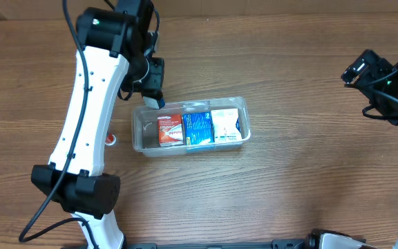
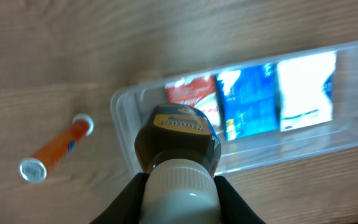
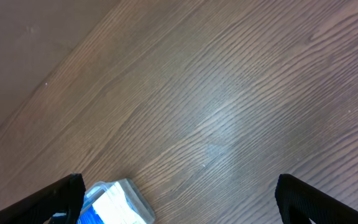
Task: Pack container
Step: 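Lower the dark bottle into the container's left end and release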
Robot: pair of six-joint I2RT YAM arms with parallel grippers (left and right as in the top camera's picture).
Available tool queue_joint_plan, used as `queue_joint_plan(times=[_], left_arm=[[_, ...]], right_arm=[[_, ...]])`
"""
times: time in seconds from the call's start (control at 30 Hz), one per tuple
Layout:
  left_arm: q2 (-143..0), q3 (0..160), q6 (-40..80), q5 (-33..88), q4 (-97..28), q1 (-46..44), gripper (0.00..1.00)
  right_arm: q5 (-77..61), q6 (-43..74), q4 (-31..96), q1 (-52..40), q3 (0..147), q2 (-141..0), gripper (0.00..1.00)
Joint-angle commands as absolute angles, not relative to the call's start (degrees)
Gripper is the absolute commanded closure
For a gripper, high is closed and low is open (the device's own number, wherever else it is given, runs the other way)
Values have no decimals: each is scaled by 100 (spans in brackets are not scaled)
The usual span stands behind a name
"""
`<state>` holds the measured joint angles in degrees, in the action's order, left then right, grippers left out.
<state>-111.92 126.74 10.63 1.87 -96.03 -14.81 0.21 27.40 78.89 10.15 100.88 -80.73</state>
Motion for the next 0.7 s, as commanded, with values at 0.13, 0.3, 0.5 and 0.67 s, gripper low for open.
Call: queue_joint_plan(times=[0.13, 0.3, 0.5, 0.67], left_arm=[[-11155, 10831, 1350, -274, -8464, -1450, 82], [-11166, 9614, 1378, -517, -7494, -1448, 81], [-11163, 9463, 1483, -805, -7336, -1448, 82], [-11161, 9789, 1516, -523, -7507, -1450, 83]], right_arm=[[-8, 2764, 7856, 1041, 10154, -8049, 0], [-10, 2762, 7856, 1041, 10154, -8049, 0], [-10, 2764, 7856, 1041, 10154, -8049, 0], [-10, 2762, 7856, 1041, 10154, -8049, 0]])
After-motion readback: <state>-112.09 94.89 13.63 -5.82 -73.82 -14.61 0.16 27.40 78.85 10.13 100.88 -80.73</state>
